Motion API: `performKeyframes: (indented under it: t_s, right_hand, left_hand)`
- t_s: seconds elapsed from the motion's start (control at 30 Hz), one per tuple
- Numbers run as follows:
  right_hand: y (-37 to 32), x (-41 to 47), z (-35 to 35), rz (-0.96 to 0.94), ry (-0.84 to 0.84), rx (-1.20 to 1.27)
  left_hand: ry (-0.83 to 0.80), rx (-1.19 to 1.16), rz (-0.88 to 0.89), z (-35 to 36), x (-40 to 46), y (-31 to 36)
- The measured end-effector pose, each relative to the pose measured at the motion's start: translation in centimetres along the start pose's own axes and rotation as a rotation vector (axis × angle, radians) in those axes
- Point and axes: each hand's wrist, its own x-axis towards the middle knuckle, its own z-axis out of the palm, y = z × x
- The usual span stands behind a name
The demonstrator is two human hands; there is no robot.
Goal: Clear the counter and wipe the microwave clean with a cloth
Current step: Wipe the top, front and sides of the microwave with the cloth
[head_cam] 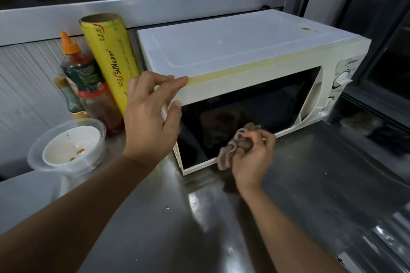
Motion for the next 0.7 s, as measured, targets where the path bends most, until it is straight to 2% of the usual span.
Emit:
performKeyframes:
  t_s: [0.2,0.37,0.6,0.7]
  right_hand:
    - [4.2,8.2,-2.6,0.137,0.121,-0.137]
    - [5.6,9.0,-3.1,0.145,0.108,-0.199]
    - [3.5,7.5,-1.1,0.266,0.204,-0.009]
    - [2.2,4.9,-0.5,0.270,0.142,0.045]
  left_hand:
    - [0.041,0.019,0.029,0.6,-0.2,-0.4]
    - [0.058,0.031,0.005,0.9,-0.3,0.0]
    - [0.028,-0.005,-0.019,0.3,-0.2,0.4]
    - [0.005,-0.014,-0.017,0.1,-0.2,0.3]
